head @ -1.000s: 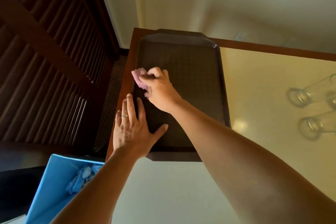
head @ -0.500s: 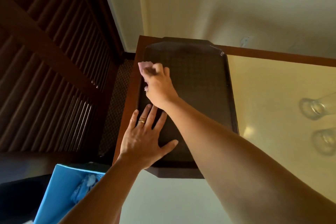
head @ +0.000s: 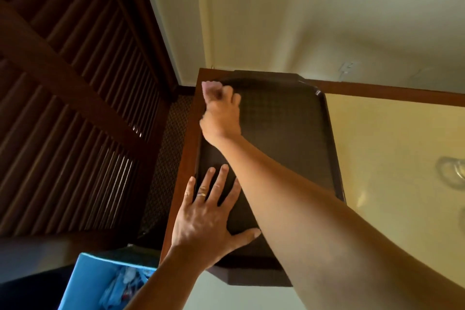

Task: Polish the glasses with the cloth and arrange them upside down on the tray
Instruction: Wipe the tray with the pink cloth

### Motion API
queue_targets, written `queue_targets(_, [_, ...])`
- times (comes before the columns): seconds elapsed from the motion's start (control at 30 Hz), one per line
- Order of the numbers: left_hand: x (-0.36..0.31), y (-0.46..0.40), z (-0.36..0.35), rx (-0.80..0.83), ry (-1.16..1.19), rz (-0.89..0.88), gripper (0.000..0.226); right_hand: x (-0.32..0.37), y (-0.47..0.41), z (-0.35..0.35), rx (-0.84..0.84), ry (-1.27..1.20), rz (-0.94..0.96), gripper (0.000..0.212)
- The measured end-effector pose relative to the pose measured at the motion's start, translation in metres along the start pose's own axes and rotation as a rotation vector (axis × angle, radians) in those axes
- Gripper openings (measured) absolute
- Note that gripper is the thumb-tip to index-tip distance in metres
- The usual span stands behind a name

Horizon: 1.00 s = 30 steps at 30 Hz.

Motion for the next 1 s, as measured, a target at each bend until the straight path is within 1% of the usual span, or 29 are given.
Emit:
queue_targets(0.07, [0.003,-0.001,0.0,0.004,-0.001,0.008,0.103,0.009,-0.004,-0.002,0.096,0.082,0.162,0.039])
queue_targets(0.1, [0.003,-0.002,0.0,0.002,-0.002,0.011,0.103,0.002,-0.005,0.003,0.106,0.129,0.235,0.035])
queue_targets(0.17, [0.004,-0.001,-0.001,-0.017,-0.012,0.016,0.104,-0.023,-0.007,0.018,0.088,0.214,0.327,0.046])
queue_targets(0.2, [0.002,-0.001,-0.002,-0.026,-0.014,0.018,0.104,-0.041,-0.009,0.028,0.077,0.27,0.32,0.054])
queue_targets(0.3, [0.003,-0.001,-0.002,-0.038,-0.013,0.024,0.104,-0.098,-0.013,0.06,0.043,0.416,0.242,0.069])
queue_targets(0.37, [0.003,-0.004,-0.001,-0.051,-0.015,0.029,0.103,-0.128,-0.011,0.077,0.02,0.506,0.223,0.07])
queue_targets(0.47, [0.001,-0.006,0.0,-0.053,-0.021,0.045,0.103,-0.153,-0.003,0.088,0.028,0.596,0.101,0.063])
queue_targets(0.57, [0.003,-0.006,-0.001,-0.052,-0.031,0.054,0.103,-0.164,0.007,0.095,0.03,0.629,-0.065,0.052])
queue_targets(0.67, [0.004,-0.009,-0.002,-0.057,-0.045,0.061,0.104,-0.171,0.011,0.106,0.037,0.644,-0.171,0.043])
queue_targets(0.77, [0.004,-0.01,0.001,-0.031,-0.04,0.077,0.107,-0.157,0.024,0.113,0.169,0.647,-0.197,0.044])
queue_targets(0.87, [0.004,-0.008,0.007,0.057,-0.001,0.094,0.112,-0.139,0.058,0.125,0.323,0.664,-0.205,0.044])
queue_targets(0.9, [0.004,-0.008,0.009,0.079,-0.004,0.105,0.112,-0.136,0.07,0.13,0.371,0.64,-0.212,0.042])
queue_targets(1.0, [-0.002,-0.008,0.015,0.141,-0.045,0.126,0.111,-0.132,0.113,0.143,0.532,0.58,-0.209,0.023])
Point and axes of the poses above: each hand's wrist, its own y-axis away from the middle knuckle, its own z-axis out of the back of the hand, x = y × z, the point moved 1 cm from there along -y, towards the middle knuckle, and after that the axes turned 9 degrees about x, right-handed, at the moved point
